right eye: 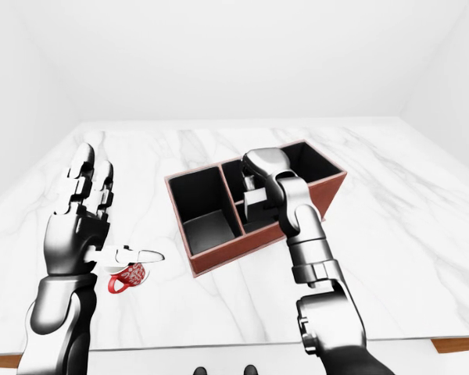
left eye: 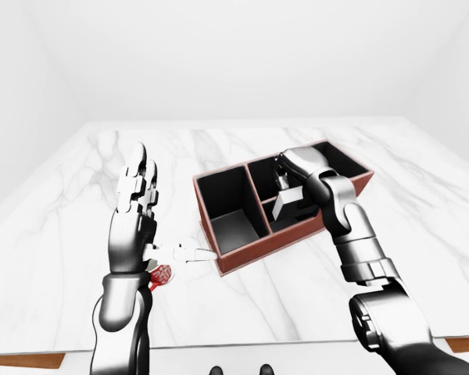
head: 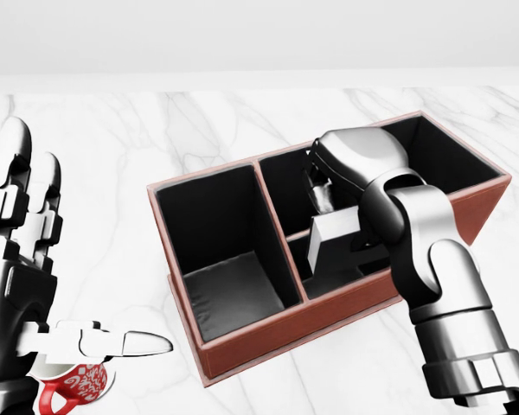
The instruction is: Pick up the book and place it in the back compartment of the caddy.
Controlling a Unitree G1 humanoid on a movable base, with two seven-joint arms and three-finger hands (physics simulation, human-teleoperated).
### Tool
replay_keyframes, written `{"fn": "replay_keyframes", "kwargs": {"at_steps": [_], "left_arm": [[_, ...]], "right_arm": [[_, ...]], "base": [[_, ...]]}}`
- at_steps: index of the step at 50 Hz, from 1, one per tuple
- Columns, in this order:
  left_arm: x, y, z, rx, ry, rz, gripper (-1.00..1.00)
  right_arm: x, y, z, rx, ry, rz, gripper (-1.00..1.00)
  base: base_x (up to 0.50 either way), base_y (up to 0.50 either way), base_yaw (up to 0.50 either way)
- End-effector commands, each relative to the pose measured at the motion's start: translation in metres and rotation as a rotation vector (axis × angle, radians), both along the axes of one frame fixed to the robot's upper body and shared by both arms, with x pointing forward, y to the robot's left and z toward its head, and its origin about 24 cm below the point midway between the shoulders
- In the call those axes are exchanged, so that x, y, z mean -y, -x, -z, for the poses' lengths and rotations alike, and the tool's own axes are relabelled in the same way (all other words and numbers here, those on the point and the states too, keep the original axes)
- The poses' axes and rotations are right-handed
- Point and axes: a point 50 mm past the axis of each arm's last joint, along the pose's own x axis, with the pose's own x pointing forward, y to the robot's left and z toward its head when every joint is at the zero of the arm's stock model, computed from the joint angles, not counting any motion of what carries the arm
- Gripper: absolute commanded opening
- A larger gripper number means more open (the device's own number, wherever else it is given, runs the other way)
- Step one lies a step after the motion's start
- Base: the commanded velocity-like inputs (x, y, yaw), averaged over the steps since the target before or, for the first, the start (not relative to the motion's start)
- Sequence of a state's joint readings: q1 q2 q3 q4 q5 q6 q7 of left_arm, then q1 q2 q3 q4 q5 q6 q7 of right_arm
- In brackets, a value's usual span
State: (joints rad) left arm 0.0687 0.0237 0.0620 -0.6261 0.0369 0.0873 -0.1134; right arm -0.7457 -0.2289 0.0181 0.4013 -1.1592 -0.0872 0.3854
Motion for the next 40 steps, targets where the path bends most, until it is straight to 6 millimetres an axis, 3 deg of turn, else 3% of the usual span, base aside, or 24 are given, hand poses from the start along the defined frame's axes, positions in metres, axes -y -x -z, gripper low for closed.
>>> {"fn": "replay_keyframes", "kwargs": {"at_steps": [1, 24, 40], "left_arm": [[0.001, 0.000, 0.000, -0.002, 0.000, 0.001, 1.00], [0.000, -0.001, 0.002, -0.008, 0.001, 0.002, 1.00], [0.001, -0.001, 0.002, -0.008, 0.000, 0.003, 1.00]], "right_arm": [[0.000, -0.003, -0.005, 0.041, -0.009, 0.011, -1.00], [-0.008, -0.008, -0.004, 0.061, -0.007, 0.004, -1.00], [-0.007, -0.015, 0.008, 0.059, 0.004, 0.027, -1.00]], "base": [[0.00, 0.00, 0.00], [0.00, 0.00, 0.00], [0.00, 0.00, 0.00]]}}
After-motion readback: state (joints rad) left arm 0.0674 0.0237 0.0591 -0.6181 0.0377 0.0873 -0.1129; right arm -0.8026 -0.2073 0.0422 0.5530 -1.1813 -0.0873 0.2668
